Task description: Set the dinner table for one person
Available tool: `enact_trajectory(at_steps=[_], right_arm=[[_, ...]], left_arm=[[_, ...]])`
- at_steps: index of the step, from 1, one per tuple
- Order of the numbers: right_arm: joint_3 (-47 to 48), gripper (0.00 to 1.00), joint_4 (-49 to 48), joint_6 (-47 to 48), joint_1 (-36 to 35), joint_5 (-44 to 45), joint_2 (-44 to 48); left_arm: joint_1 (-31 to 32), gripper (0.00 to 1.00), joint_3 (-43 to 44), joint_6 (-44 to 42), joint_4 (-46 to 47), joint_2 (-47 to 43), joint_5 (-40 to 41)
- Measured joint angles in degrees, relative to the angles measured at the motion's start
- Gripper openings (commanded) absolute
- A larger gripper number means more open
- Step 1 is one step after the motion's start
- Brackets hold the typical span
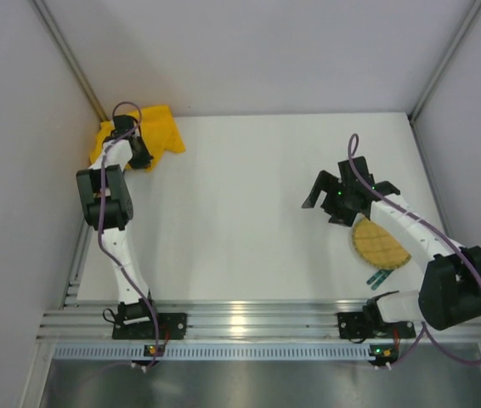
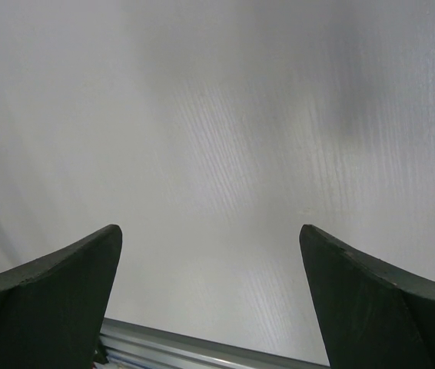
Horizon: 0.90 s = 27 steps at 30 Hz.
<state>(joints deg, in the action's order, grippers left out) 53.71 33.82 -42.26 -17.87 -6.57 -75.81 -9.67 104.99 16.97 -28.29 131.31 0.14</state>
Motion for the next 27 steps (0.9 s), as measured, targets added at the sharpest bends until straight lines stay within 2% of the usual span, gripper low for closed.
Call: enact_trajectory(at_steps=[6,10,14,18,19,20,21,22,27], right_arm=[[2.4,1.0,0.1,0.7,0.0,0.0,-2.4],[3.6,1.0,0.2,1.3,0.0,0.0,-3.8],[4.8,1.0,0.3,2.0,0.0,0.5,-4.1],[5.2,1.0,0.4,2.8,0.0,1.6,-3.9],[5.2,1.0,0.7,3.2,0.0,2.0,-3.6],[5.2,1.0,0.9,3.3,0.0,2.3,-3.2],[5.1,1.0,1.3,3.6,0.0,2.6,-2.6],[5.0,1.0,1.5,3.8,0.0,2.8,-1.9],[3.5,1.0,3.0,4.7,0.0,4.2,2.9]], left_arm=[[-0.1,0.0,-2.3,0.4,1.1,-1.2,-6.5],[2.5,0.0,-6.6,0.7,0.2,-4.5,-8.4],[9.9,0.0,-8.7,1.2,-2.1,-8.9,-9.1],[21.8,0.0,-8.7,3.0,-3.1,-14.4,-8.4],[25.3,0.06,-8.7,4.3,-3.2,-15.8,-8.3],[27.6,0.38,-8.7,5.8,-3.3,-16.8,-8.8],[31.0,0.53,-8.9,6.4,-3.3,-18.3,-9.2],[33.3,0.98,-9.2,7.9,-3.1,-19.4,-10.0],[41.6,0.99,-11.4,12.4,-3.3,-22.9,-12.7]])
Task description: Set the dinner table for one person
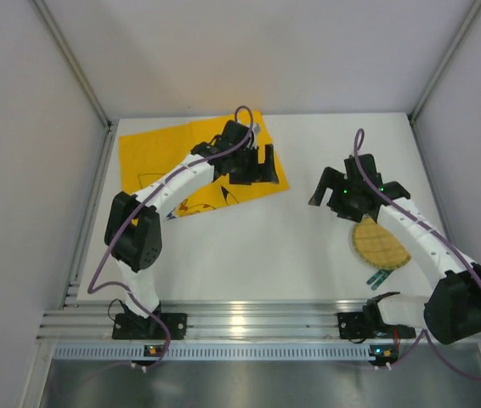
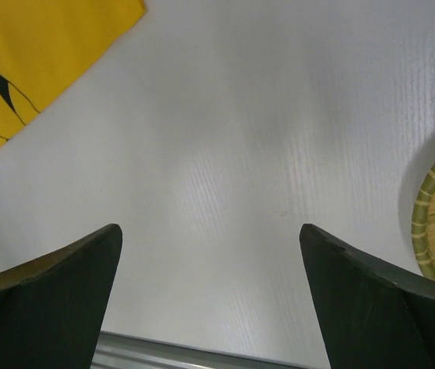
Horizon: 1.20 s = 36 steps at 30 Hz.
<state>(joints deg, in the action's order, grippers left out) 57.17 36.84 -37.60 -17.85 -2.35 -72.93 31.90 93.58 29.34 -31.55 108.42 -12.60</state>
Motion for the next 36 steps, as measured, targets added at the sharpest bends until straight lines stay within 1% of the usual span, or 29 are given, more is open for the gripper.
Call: enact_trajectory(at_steps=[2,4,9,12,14,16,21,24,26,30,31,33,34,36], right_arm=[[-1.0,1.0,0.5,0.2,0.0,0.4,1.7],[-1.7,1.0,1.0,0.2,0.0,0.6,2.8],[-1.4,1.0,0.7,0.2,0.0,-1.8,2.0],[2.7,1.0,0.5,0.3,0.0,-3.5,-4.2],[8.1,1.0,-0.7,0.8,0.0,-4.3,-10.9],[15.2,1.0,-1.2,1.6,0.0,-5.0,-18.9],[32.8,0.98,-3.5,2.3,0.2,-7.5,-39.5],[39.7,0.97,-4.2,1.3,0.2,-8.6,-49.1],[41.9,0.96,-4.1,0.5,0.3,-8.8,-53.0],[45.3,0.91,-4.3,-1.1,0.5,-9.3,-54.2],[45.3,0.87,-4.2,-1.2,0.5,-9.3,-54.3],[45.3,0.81,-3.9,-1.6,0.3,-9.6,-55.0],[45.3,0.77,-3.8,-1.6,0.1,-9.7,-55.2],[45.2,0.72,-3.8,-1.6,-0.3,-10.4,-55.4]], left_arm=[[1.3,0.99,-1.0,0.9,-0.3,-1.1,0.2],[1.4,0.99,-2.2,1.3,-0.8,-2.7,1.1],[-2.8,0.99,-6.7,1.2,-2.4,-10.1,5.1],[-6.9,0.99,-9.8,0.8,-2.6,-15.1,6.4],[-9.7,0.99,-12.8,0.5,-2.9,-18.7,7.1],[-11.2,0.99,-15.5,0.4,-3.6,-21.5,7.8],[-11.4,0.99,-21.7,-0.5,-6.3,-28.9,8.1],[-11.4,0.99,-24.7,-0.8,-8.4,-33.9,8.7],[-11.5,0.99,-25.7,-0.8,-9.8,-36.7,9.3],[-11.6,0.99,-27.8,-0.7,-11.6,-42.0,10.4],[-11.6,0.99,-28.3,-0.7,-12.0,-43.2,10.6],[-11.6,0.99,-29.5,-0.7,-12.5,-44.9,11.0],[-11.6,0.99,-29.9,-0.7,-12.7,-45.3,11.0],[-11.6,0.99,-30.2,-0.5,-13.1,-45.2,11.2]])
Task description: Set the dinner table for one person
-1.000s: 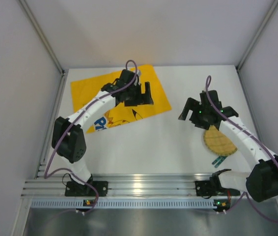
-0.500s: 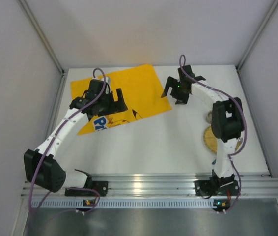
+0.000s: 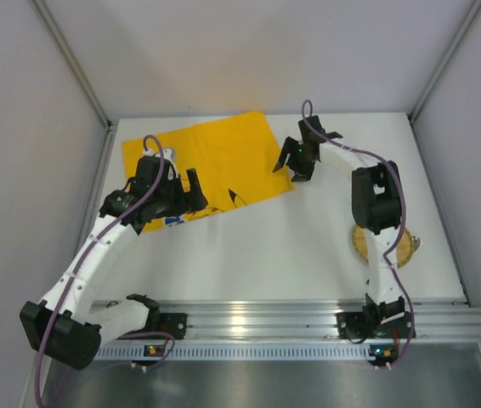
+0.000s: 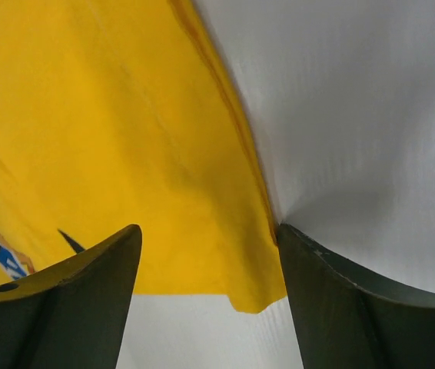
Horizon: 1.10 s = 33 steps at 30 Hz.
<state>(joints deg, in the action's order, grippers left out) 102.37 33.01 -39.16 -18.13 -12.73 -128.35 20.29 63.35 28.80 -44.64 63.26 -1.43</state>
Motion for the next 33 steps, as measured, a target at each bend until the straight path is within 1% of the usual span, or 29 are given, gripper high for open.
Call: enact_trajectory(at_steps=[1,3,4,6,7,8,9,10,16,21,25,28,29,30,31,32,33], right_arm=[[-0.4,0.67,-0.2,0.1,-0.2,-0.3,0.0],[-1.4,0.58,-0.3,0.2,-1.1,-1.3,0.1],[-1.7,0.44,-0.3,0.3,-1.4,-1.9,0.1],[-3.5,0.26,-0.6,0.8,-2.5,-2.7,0.5],[-4.6,0.09,-0.7,0.9,-3.0,-3.0,0.8],[-6.0,0.03,-0.7,1.5,-3.3,-3.3,1.3],[-7.3,0.0,-0.8,1.3,-3.6,-3.8,1.6],[-8.5,0.0,-0.8,1.2,-3.6,-4.2,2.5],[-20.7,0.0,-0.2,2.5,-2.6,-2.7,11.0],[-33.7,0.0,1.8,3.7,-1.0,1.3,21.2],[-44.1,0.0,5.5,4.1,-0.7,3.3,30.3],[-49.3,0.0,8.8,4.2,-0.7,4.3,36.4],[-50.6,0.04,10.1,4.2,-0.7,4.9,38.5],[-51.3,0.16,11.2,4.2,-0.7,5.3,40.0],[-51.8,0.5,12.4,4.1,-0.7,5.9,41.5],[-51.8,0.64,13.5,4.0,-0.7,6.4,42.7],[-51.8,0.72,14.4,4.7,-0.7,7.0,43.7]], left_arm=[[0.0,0.99,-0.1,0.0,-0.1,0.3,0.0],[0.0,0.99,-0.1,0.1,-0.2,0.6,0.1],[0.0,0.99,-0.1,0.2,-0.2,0.8,0.1],[0.0,0.99,-0.1,0.3,-0.2,0.9,0.1],[0.0,0.99,-0.1,0.4,-0.1,0.9,0.0],[0.0,0.98,-0.1,0.5,-0.1,1.0,0.0],[0.0,0.98,-0.2,0.7,0.0,1.0,0.0],[0.0,0.98,-0.4,0.8,0.1,1.0,0.0],[0.0,0.98,-1.8,1.1,0.8,1.4,-0.2],[0.0,0.98,-3.0,1.1,1.7,2.9,-0.4],[0.0,0.98,-3.7,1.0,3.1,4.9,-0.9],[0.0,0.98,-3.9,0.7,4.4,6.5,-1.3],[0.0,0.98,-3.9,0.6,4.9,7.1,-1.5],[0.0,0.98,-3.9,0.4,5.2,7.6,-1.7],[0.0,0.98,-3.9,0.4,5.6,8.2,-2.0],[0.0,0.97,-3.9,0.3,6.0,8.8,-2.2],[0.0,0.97,-3.9,0.2,6.2,9.5,-2.5]])
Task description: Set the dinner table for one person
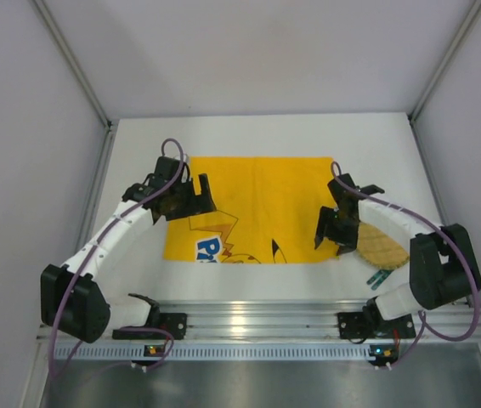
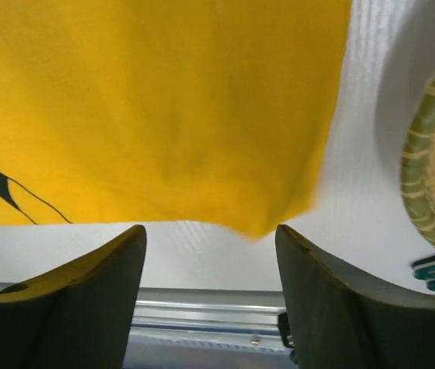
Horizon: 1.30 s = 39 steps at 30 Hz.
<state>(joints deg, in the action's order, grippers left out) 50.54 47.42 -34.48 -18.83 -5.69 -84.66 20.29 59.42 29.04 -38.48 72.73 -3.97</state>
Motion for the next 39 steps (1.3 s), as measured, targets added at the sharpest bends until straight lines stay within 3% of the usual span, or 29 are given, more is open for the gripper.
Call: enact_trajectory(at_steps=[1,3,11,18,24,31,39], right_arm=[[0.2,0.8,0.7,0.2,0.0,0.7,0.7],[1.8,0.86,3.5,1.4,0.0,2.6,1.0],[19.9,0.94,12.2,6.5,1.4,11.7,0.7],[22.5,0.95,11.5,9.9,17.9,13.8,-0.9],[21.1,0.91,9.8,10.3,27.4,13.1,-8.2],[23.9,0.81,7.0,9.8,28.8,12.7,-17.0],[27.3,0.66,4.3,7.9,29.1,12.3,-19.9]], left_arm=[[0.0,0.97,0.0,0.0,0.1,0.6,-0.3],[0.0,0.97,0.0,0.0,0.4,1.6,-0.9],[0.0,0.97,0.0,0.0,0.6,2.1,-1.4],[0.0,0.97,0.0,0.0,1.0,1.7,-1.7],[0.0,0.97,-1.0,0.0,1.2,-0.7,-1.7],[0.0,0.97,-2.4,0.0,1.1,-1.4,-1.8],[0.0,0.97,-2.4,-0.7,0.9,-1.4,-1.6]])
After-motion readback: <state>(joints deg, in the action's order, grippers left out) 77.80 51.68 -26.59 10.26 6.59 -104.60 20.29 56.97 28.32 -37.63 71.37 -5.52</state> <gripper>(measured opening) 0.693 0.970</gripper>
